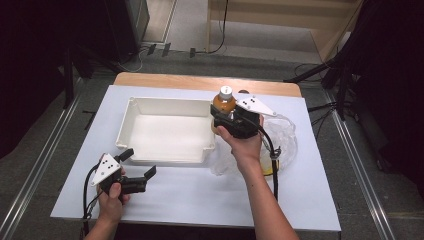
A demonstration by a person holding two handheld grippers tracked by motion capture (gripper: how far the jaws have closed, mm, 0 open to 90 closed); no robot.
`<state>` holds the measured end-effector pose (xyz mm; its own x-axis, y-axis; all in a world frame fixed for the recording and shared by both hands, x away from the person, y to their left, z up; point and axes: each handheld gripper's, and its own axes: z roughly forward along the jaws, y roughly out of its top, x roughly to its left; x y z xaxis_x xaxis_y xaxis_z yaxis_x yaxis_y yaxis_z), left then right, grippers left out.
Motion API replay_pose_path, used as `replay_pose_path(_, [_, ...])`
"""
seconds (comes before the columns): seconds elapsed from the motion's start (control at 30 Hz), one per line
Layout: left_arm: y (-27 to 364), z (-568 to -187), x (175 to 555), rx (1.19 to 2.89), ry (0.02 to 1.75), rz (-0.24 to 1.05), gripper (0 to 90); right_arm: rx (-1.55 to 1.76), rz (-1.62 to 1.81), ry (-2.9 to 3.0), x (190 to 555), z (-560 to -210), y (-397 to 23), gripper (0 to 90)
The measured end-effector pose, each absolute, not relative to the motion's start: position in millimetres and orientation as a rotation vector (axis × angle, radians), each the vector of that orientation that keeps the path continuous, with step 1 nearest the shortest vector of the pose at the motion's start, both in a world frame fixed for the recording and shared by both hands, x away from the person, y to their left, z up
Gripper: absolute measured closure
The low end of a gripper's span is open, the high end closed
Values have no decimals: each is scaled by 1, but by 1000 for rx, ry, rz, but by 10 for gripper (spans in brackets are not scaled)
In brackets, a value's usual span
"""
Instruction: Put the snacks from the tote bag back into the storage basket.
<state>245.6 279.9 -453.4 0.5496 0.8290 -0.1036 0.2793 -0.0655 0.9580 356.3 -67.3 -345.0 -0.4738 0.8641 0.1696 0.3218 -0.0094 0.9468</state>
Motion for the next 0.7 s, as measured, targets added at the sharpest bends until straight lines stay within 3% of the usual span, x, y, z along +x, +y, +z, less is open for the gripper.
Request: replay_pose_path(0.7, [281,-453,245,1605,963,587,0,1205,1502,1814,366,-340,-49,305])
